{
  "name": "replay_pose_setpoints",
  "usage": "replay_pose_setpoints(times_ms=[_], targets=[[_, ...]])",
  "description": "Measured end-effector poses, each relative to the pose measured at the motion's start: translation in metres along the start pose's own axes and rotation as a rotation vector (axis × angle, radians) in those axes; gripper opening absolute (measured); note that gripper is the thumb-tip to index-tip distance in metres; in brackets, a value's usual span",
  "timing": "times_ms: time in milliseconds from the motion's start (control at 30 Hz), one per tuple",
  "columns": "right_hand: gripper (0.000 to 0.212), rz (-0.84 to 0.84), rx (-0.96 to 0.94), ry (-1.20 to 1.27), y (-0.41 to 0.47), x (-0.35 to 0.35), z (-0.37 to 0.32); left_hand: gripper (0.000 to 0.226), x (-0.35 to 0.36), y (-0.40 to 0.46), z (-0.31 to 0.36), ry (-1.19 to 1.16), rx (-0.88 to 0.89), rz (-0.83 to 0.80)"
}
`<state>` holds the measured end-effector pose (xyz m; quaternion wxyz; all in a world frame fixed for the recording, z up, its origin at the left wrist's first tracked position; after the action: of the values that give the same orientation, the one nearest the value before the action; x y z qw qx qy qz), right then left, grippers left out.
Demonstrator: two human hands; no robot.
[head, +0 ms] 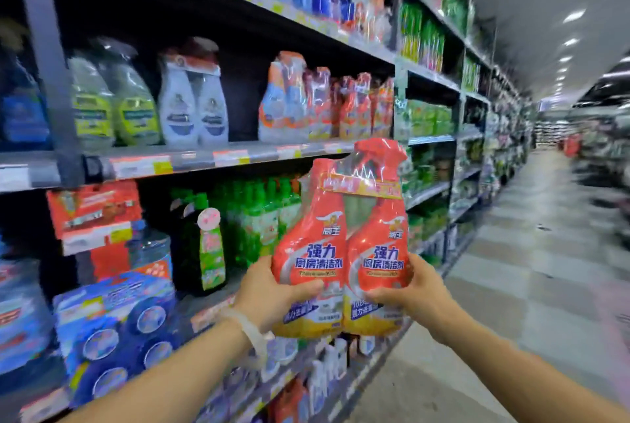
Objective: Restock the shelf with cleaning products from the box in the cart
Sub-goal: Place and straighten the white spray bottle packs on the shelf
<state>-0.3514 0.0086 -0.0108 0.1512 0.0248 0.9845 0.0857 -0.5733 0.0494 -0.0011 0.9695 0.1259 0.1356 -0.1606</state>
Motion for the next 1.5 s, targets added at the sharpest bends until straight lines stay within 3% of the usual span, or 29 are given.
replay_pose_setpoints(times_ms=[200,367,533,700,867,1133,1333,1500], targets=[[0.06,-0.003,-0.01,0.01,0.131,-0.065,0.014,0.057,0.017,0.143,0.005,-0.052,-0.011,-0.026],[0.049,-0.003,-0.146,-0.005,0.234,-0.102,-0.006,0.033,0.013,0.249,0.032,0.047,0.098,0.076],[0.051,0.009,-0.272,-0.04,0.337,-0.145,-0.018,0.041,0.016,0.338,0.054,0.13,0.173,0.173],[0.053,-0.088,-0.447,-0.045,0.458,-0.183,-0.041,0.031,0.015,0.428,0.081,0.226,0.323,0.402],[0.058,-0.205,-0.635,-0.021,0.581,-0.209,-0.07,0.061,0.008,0.516,0.109,0.418,0.367,0.724],[0.064,-0.311,-0.75,0.014,0.706,-0.217,-0.067,0.056,0.012,0.607,0.119,0.663,0.114,0.931],[0.066,-0.348,-0.71,0.022,0.742,-0.199,-0.035,0.061,0.012,0.621,0.102,0.839,-0.08,0.932],[0.068,-0.357,-0.658,-0.142,0.744,-0.201,-0.034,0.064,0.01,0.621,0.102,0.945,-0.238,0.877]])
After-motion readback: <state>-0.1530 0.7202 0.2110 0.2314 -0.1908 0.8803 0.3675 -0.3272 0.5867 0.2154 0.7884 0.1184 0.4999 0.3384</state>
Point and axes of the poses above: each hand's wrist, its own y-axis towards the middle knuckle, its own x-axis out of the palm, z = x × y, the point moved 1 cm from there along y, towards the middle knuckle, and after that the axes turned 14 degrees about -z, right-handed, at the moved point
